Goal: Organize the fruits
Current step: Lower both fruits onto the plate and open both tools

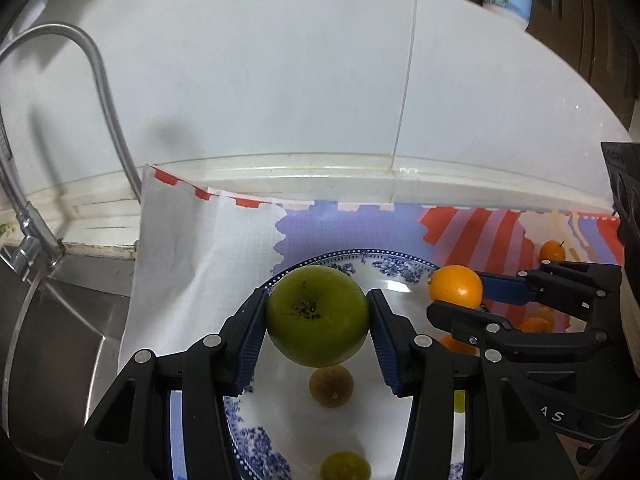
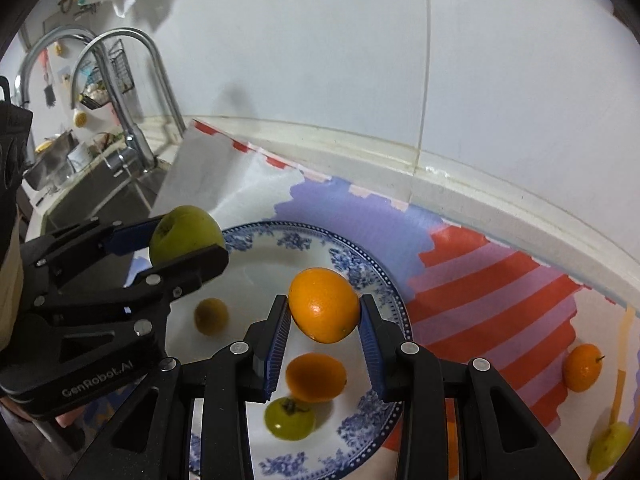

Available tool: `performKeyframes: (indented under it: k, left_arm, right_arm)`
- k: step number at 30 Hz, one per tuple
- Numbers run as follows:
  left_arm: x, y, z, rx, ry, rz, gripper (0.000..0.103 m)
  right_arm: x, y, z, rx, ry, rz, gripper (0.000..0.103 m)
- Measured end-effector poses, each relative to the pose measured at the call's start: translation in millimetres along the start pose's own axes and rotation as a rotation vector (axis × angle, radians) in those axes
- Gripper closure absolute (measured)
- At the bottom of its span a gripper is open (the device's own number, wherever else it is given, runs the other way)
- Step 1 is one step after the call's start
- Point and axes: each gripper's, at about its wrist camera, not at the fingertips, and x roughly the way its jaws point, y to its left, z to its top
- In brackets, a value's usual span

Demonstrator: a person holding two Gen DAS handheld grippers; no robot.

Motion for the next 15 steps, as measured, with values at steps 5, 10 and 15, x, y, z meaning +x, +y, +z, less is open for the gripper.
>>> performKeyframes:
  k: [5,10,15]
  left_arm:
    - [15,-1,-1,0.013,0.043,-0.012,0.054]
    - [24,-3,-4,0.016,0.069,-0.018,0.054]
    - [31,-3,-5,0.015,0.100,-0.022,0.054]
  right_arm:
    - [11,-7,-1,0.031,0.023,-0.004,0.067]
    - [16,-9,-2,0.045,0.034,-0.005,0.067]
    - [19,-9,-3,0.056,0.047,-0.001,0.067]
